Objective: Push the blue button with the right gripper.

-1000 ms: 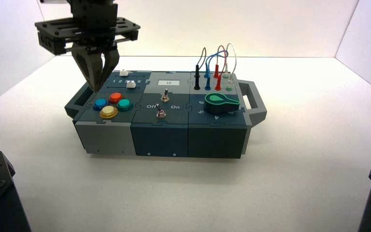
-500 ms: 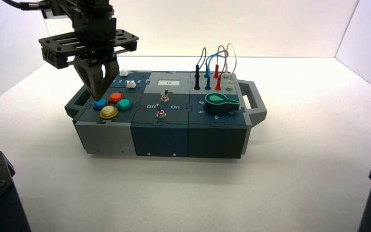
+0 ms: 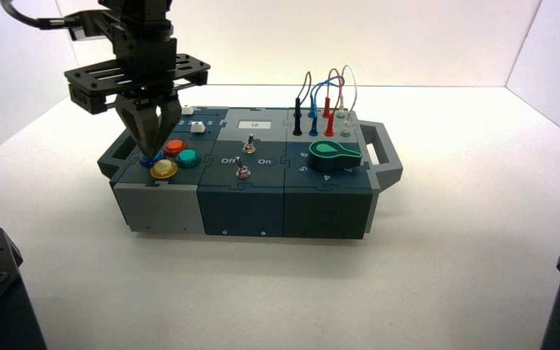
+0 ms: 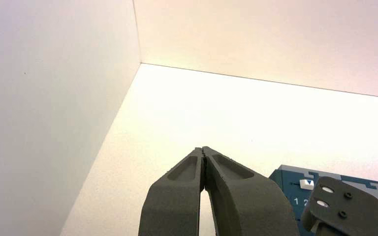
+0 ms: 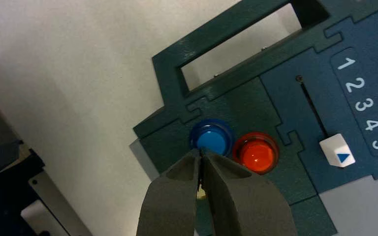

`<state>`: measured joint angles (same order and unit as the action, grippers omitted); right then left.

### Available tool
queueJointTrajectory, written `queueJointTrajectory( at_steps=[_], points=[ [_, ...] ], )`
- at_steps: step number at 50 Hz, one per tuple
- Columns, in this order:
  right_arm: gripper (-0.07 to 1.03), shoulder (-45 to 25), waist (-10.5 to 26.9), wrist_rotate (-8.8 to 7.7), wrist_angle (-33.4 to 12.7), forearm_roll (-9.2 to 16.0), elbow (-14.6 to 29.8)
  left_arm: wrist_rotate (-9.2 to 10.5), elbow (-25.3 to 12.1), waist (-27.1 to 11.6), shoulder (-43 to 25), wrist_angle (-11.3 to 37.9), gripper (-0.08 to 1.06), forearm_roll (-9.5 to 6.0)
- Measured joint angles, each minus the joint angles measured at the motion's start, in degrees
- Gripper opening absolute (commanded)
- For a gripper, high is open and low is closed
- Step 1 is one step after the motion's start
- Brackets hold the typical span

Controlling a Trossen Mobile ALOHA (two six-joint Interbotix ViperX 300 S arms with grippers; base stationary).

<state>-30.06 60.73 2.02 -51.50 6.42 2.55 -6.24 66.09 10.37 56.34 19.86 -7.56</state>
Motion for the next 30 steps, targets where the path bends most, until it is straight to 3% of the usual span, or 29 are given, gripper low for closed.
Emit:
queueJointTrajectory(
  at_steps=[30],
  points=[
    [-0.02, -0.5, -0.4, 0.0, 0.0, 0.0, 0.4, -0.09, 0.0, 0.1, -0.5, 0.1, -0.03, 0.09]
  ],
)
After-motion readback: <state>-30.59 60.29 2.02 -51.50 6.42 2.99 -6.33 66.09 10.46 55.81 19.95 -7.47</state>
